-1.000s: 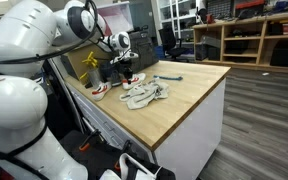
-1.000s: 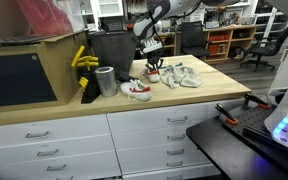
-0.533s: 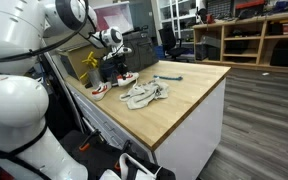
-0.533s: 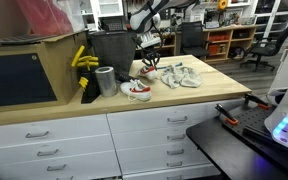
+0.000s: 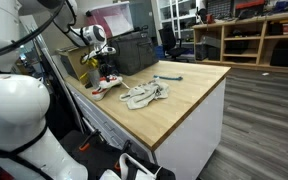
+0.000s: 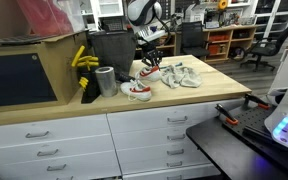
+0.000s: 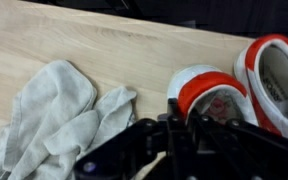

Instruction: Move the right shoe backwards

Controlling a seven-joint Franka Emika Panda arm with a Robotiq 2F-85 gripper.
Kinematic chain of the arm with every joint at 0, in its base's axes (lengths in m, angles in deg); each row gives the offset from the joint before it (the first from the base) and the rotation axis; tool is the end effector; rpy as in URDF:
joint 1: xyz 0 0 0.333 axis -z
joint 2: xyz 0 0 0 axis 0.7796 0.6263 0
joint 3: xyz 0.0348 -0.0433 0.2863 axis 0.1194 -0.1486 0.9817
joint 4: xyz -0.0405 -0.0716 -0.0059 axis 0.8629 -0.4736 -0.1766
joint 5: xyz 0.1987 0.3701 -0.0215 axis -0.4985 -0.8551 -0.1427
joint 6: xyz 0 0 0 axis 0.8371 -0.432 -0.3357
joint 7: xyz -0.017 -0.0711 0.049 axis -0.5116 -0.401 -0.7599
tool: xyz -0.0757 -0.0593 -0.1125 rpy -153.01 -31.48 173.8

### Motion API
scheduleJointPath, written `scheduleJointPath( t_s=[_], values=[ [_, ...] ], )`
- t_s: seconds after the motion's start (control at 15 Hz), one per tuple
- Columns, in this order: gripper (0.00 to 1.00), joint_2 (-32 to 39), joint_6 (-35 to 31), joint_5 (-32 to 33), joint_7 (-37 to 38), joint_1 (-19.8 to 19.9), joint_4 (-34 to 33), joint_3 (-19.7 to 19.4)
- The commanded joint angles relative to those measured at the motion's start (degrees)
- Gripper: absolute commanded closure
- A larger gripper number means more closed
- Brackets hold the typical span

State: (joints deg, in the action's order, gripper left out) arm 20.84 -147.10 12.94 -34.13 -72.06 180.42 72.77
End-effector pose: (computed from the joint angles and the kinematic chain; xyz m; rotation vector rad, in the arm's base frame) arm 0.5663 0.2626 0.1888 2.8737 -0.1649 -0.5318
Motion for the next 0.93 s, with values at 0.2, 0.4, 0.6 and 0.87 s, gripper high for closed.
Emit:
scheduleJointPath(
  t_s=[0.2,0.4,0.6,0.87],
  values=[
    [0.98,-14.54,-1.28,0.05,-6.42,0.07,21.87,4.33],
    [0.98,-15.87,-1.09,0.75,-7.46,0.32,25.35,5.55],
    [0.98,-15.14,-1.79,2.96,-8.08,0.8,25.76,5.33],
    [0.98,-12.68,-3.59,6.89,-8.71,1.58,23.14,4.32]
  ],
)
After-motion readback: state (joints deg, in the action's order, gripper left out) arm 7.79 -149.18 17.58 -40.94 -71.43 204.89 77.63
